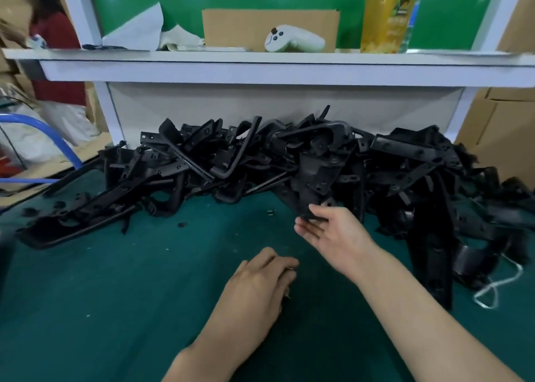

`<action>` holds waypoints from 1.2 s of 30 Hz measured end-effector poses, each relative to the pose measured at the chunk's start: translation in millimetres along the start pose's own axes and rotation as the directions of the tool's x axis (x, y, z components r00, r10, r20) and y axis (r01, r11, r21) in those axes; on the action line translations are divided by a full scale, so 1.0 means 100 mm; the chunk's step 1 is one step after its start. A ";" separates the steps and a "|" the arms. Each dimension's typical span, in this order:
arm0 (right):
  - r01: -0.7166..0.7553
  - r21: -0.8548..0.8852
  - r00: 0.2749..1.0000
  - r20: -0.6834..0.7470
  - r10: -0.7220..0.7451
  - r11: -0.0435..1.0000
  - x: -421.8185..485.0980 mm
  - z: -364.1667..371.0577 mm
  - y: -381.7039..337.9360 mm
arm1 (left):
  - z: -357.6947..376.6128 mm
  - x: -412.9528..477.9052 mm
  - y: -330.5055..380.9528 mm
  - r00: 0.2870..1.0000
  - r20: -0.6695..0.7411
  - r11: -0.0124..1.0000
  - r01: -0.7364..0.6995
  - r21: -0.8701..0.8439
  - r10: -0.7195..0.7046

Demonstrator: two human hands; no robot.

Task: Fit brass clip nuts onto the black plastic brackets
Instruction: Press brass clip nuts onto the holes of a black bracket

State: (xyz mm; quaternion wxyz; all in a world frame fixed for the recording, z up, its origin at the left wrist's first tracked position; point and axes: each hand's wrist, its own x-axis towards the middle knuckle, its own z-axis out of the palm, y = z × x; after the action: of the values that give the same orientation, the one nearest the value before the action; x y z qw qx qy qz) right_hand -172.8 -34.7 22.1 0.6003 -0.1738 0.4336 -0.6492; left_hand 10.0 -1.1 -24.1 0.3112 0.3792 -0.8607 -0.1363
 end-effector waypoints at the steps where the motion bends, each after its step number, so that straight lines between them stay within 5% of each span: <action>1: -0.012 0.034 0.999 0.033 0.010 0.999 -0.11 -0.06 0.00 | -0.02 0.00 0.00 0.999 -0.026 0.999 0.033 -0.028 -0.034; 8: -0.060 -0.057 0.945 0.319 0.075 0.997 -0.70 -0.33 0.11 | -0.13 -0.03 0.09 0.920 -0.251 0.903 0.189 -0.386 -0.300; 11: -0.016 -0.066 0.979 0.200 0.029 0.998 -0.70 -0.39 0.14 | -0.21 -0.04 0.19 0.891 -0.168 0.675 0.185 -0.714 -0.422; 13: 0.101 -0.250 0.994 0.052 -0.091 0.963 -0.64 -0.44 0.14 | -0.25 -0.05 0.28 0.912 -0.088 0.524 0.149 -0.839 -0.400; 17: 0.307 -0.515 0.899 -0.121 -0.422 0.800 -0.60 -0.53 0.19 | -0.16 -0.11 0.49 0.945 0.108 0.348 0.218 -0.912 -0.308; 20: 0.386 -0.396 0.776 -0.350 -0.525 0.833 -0.53 -0.56 0.14 | -0.09 -0.15 0.60 0.965 0.214 0.446 0.261 -0.856 -0.154; 23: 0.439 -0.169 0.714 -0.529 -0.458 0.882 -0.44 -0.63 0.04 | -0.06 -0.16 0.62 0.962 0.268 0.540 0.249 -0.804 -0.044; 29: 0.593 -0.052 0.631 -0.590 -0.504 0.803 -0.38 -0.68 -0.10 | -0.04 -0.17 0.65 0.939 0.343 0.668 0.244 -0.703 0.018; 36: 0.603 0.162 0.699 -0.580 -0.419 0.781 -0.39 -0.61 -0.16 | 0.00 -0.20 0.74 0.940 0.340 0.793 0.205 -0.573 0.003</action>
State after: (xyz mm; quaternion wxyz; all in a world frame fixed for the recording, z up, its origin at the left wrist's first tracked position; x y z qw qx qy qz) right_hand -219.5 21.8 11.8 0.2749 -0.0032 0.3915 -0.8782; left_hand -21.3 63.3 2.1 0.2618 0.2793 -0.7899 -0.4790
